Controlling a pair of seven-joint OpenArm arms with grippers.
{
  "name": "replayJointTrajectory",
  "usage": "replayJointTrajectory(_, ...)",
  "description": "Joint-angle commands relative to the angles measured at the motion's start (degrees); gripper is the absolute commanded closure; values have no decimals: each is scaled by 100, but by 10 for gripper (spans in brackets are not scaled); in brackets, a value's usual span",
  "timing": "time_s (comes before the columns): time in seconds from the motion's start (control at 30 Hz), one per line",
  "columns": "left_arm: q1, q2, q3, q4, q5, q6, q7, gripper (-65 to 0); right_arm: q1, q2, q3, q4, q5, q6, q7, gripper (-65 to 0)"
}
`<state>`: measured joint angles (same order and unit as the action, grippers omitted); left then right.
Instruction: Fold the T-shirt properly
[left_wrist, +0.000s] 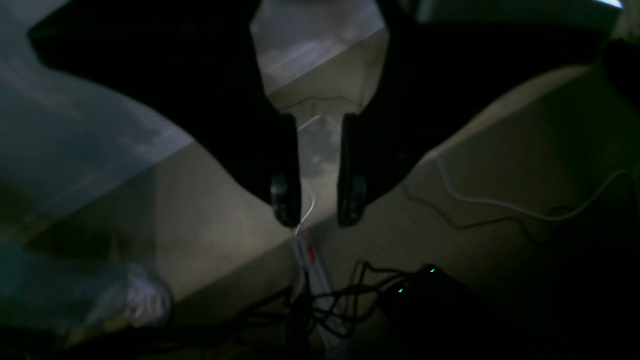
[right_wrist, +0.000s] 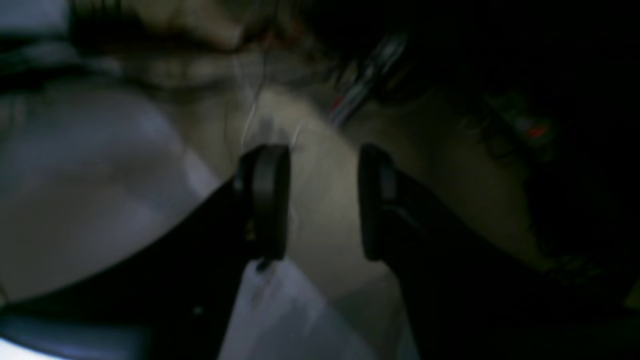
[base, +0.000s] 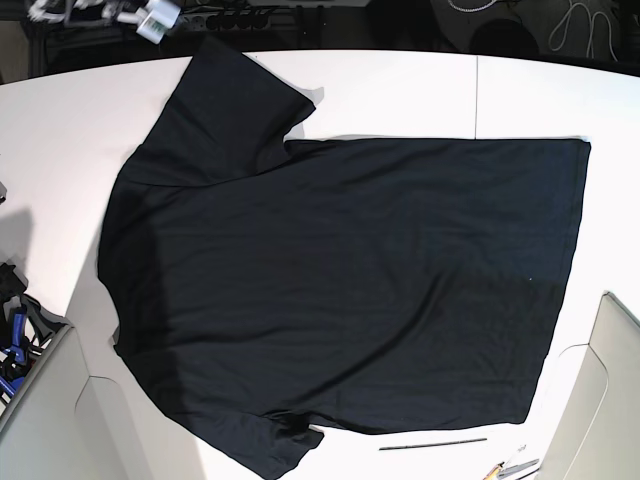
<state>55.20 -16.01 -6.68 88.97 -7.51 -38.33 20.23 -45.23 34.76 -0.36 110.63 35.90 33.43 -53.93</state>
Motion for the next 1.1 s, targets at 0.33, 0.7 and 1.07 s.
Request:
replayJointTrajectory(0.33,931,-17,-1478,1744,-1272,-167,817,-160,140,-153,2127,911,1189,-22,17,-230)
replayJointTrajectory(0.7,809,-24,-3084,2367,-2743,-167,1128,-319,1128,-719,3051,96,1182,-393,157,-304)
replayJointTrajectory(1.07,-70,-586,-3534,2361,-3132,66,1266,-382,1519,-748,3051,-1449,1532,-140,118,-304)
